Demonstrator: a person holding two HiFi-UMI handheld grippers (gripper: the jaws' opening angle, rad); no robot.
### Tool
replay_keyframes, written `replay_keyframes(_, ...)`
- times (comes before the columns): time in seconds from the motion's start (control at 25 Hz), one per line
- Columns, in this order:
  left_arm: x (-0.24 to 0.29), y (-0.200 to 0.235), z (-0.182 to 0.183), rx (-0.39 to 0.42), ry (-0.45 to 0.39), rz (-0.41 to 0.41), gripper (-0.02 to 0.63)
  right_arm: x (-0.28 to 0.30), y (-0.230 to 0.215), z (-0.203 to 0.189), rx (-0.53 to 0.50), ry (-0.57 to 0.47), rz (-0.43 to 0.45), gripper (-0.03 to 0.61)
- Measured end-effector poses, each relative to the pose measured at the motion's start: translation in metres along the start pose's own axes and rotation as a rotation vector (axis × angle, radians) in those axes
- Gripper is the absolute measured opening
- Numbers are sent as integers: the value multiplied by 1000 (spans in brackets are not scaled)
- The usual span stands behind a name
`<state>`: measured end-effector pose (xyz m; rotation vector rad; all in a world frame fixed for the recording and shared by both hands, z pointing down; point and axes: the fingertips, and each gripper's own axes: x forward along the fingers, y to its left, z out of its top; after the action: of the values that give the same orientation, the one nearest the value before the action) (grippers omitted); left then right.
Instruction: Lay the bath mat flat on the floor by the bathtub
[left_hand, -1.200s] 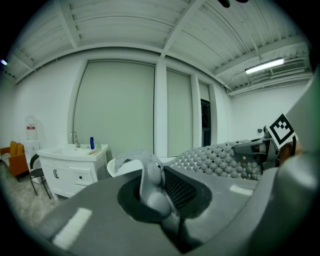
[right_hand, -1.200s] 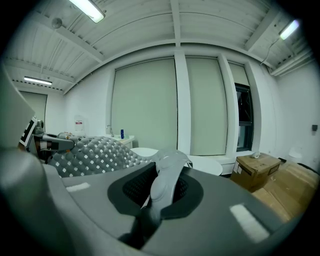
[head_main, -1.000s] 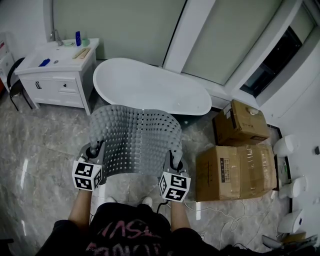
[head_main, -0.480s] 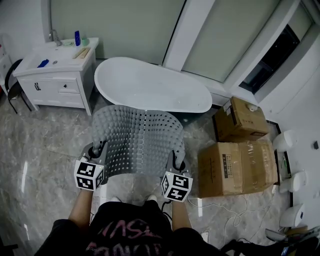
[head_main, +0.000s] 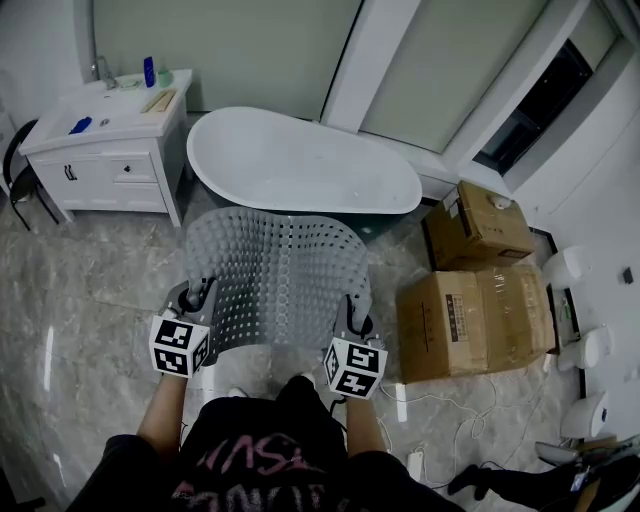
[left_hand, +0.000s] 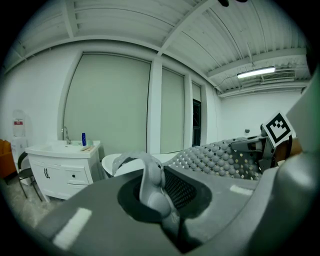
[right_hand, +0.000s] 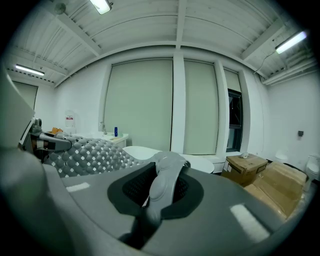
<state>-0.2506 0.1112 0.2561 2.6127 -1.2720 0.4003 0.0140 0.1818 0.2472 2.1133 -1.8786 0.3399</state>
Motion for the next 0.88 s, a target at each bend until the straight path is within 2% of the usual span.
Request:
replay_keyframes(0.4, 13, -1, -9, 4, 17, -17, 20, 10, -9, -10, 21, 6, -19, 52)
replay_keyframes(0.88, 66, 0, -8, 7, 64, 20, 20, 69, -37, -18, 47, 43, 25, 52)
